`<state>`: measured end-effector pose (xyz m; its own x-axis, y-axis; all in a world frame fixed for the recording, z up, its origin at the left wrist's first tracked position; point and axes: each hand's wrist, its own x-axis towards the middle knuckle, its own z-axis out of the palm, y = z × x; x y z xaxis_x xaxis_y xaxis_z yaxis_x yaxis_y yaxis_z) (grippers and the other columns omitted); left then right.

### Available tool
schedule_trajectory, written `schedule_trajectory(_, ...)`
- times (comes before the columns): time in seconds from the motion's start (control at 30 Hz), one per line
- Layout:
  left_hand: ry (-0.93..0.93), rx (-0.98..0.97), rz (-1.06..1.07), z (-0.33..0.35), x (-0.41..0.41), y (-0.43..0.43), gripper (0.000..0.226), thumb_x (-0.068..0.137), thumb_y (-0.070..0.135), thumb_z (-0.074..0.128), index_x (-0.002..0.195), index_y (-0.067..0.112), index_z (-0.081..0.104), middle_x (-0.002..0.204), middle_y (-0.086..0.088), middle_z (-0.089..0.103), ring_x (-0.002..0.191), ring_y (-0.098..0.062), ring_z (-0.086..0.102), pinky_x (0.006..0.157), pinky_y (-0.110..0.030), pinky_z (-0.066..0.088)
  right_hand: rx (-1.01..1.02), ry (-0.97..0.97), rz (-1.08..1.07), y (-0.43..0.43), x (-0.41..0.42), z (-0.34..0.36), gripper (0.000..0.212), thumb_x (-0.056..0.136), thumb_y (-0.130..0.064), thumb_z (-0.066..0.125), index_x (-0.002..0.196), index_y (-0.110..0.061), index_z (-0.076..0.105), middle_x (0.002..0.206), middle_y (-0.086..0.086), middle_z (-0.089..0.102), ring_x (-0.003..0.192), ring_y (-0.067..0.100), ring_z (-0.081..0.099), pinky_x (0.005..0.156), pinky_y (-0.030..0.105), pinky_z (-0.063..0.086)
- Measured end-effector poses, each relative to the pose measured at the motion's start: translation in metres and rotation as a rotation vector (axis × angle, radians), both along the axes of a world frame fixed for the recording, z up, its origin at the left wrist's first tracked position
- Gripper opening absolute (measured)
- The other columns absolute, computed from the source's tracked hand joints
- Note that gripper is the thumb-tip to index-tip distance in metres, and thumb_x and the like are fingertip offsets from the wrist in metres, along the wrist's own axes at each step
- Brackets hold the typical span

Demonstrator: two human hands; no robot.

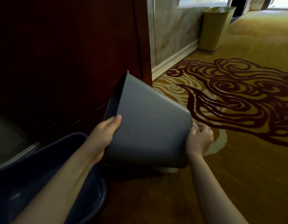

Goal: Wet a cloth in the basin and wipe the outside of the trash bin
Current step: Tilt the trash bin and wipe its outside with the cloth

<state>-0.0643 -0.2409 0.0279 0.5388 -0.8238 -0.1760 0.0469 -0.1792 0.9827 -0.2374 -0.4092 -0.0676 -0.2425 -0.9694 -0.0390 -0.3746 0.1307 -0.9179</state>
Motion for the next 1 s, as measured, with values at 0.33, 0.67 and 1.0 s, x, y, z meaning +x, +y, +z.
schedule_trajectory(0.33, -0.073, 0.015, -0.013, -0.001, -0.001, 0.003, 0.027, 0.090, 0.037, 0.049, 0.096, 0.022, 0.070, 0.099, -0.007, 0.075, 0.096, -0.021, 0.069, 0.082, -0.033, 0.050, -0.705, -0.001, 0.575, 0.069, 0.110, 0.097, 0.018, 0.086, -0.012, 0.056, 0.104, -0.014, 0.062, 0.099, 0.005, 0.057, 0.092, 0.017, 0.049, 0.079, 0.027, 0.035)
schedule_trajectory(0.67, -0.006, -0.038, -0.089, -0.005, 0.006, 0.012, 0.035, 0.078, 0.048, 0.051, 0.101, 0.028, 0.068, 0.103, 0.006, 0.075, 0.096, -0.010, 0.069, 0.067, -0.014, 0.054, -0.184, 0.191, 0.103, 0.005, 0.020, -0.003, 0.024, 0.091, -0.018, 0.050, 0.114, -0.015, 0.057, 0.116, 0.007, 0.054, 0.109, 0.023, 0.047, 0.094, 0.038, 0.034)
schedule_trajectory(1.0, 0.005, -0.044, -0.049, -0.004, 0.004, 0.011, 0.033, 0.086, 0.042, 0.046, 0.104, 0.023, 0.066, 0.102, 0.002, 0.075, 0.096, -0.014, 0.070, 0.076, -0.025, 0.052, -0.526, 0.110, 0.314, 0.004, 0.046, 0.044, 0.019, 0.091, -0.014, 0.052, 0.107, -0.015, 0.062, 0.106, 0.003, 0.058, 0.101, 0.019, 0.052, 0.087, 0.035, 0.046)
